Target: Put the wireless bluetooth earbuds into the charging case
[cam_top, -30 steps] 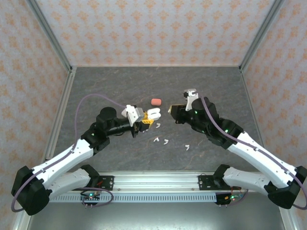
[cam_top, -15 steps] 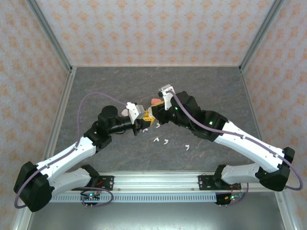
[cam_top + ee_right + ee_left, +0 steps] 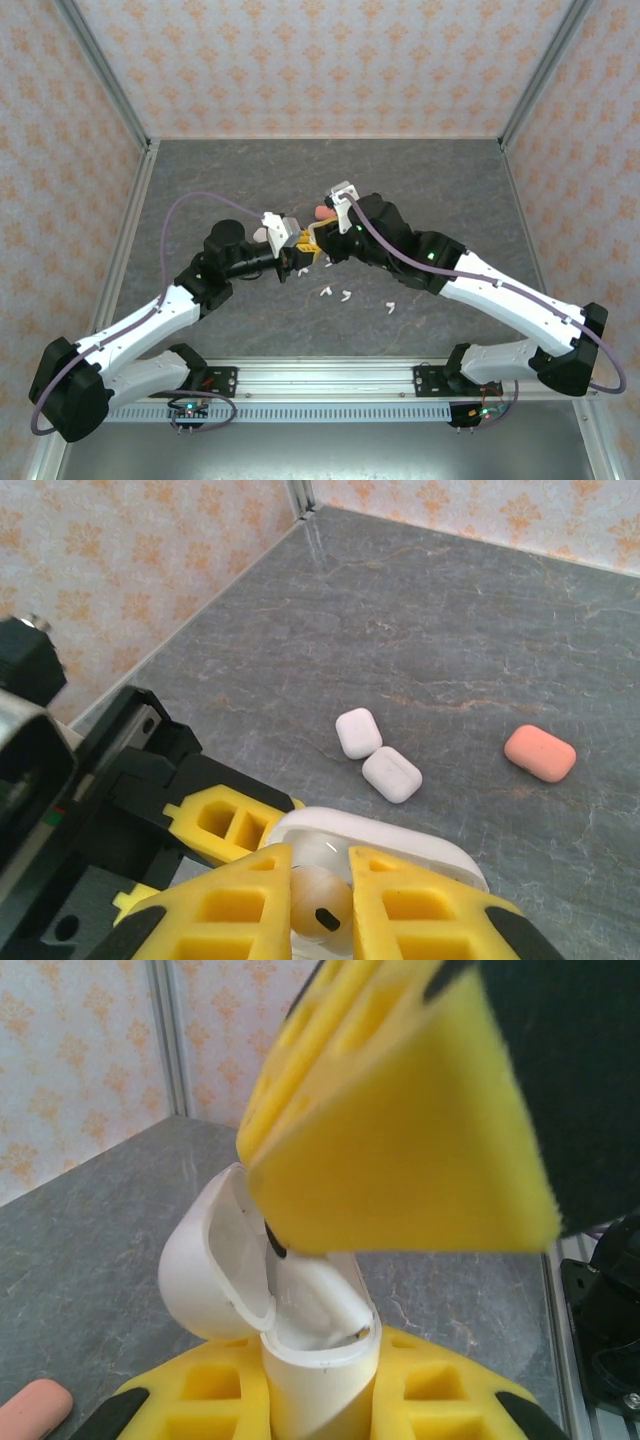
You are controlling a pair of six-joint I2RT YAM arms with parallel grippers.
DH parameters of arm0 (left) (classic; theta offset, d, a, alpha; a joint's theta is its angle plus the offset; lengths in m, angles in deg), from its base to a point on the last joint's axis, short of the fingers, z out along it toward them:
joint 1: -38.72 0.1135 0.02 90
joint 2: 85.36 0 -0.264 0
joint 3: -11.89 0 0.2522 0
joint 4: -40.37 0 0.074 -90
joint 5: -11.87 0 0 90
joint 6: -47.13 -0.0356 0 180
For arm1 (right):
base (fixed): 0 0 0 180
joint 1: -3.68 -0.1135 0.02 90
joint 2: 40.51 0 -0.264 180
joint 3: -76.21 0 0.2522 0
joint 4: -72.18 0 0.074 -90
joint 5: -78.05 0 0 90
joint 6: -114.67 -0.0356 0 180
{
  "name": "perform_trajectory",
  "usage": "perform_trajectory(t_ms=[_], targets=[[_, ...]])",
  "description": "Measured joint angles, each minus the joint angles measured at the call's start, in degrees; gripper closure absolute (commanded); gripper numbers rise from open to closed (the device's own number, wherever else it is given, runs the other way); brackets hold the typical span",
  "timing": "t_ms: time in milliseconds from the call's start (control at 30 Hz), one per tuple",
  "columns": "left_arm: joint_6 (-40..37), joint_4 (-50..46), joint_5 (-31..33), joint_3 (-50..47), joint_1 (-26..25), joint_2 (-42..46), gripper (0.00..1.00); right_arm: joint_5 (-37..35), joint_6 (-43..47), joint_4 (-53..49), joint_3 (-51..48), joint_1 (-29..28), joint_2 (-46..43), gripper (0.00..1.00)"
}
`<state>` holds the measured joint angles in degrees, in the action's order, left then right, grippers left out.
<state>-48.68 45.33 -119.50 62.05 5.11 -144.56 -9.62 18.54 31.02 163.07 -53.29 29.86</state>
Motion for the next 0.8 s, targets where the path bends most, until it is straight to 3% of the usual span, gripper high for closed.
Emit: perform_trajectory(t_ms=[533, 800], targets=[[1.36, 0.0, -0.2, 0.02, 0.28, 0.0, 1.0, 0.72, -0.07, 0.02, -0.55, -0.11, 0.83, 0.81], [1.42, 0.0, -0.22, 0.02, 0.35, 0.0, 1.0, 2.6, -1.66, 0.07, -0.81, -0.11, 0.9, 0.72]])
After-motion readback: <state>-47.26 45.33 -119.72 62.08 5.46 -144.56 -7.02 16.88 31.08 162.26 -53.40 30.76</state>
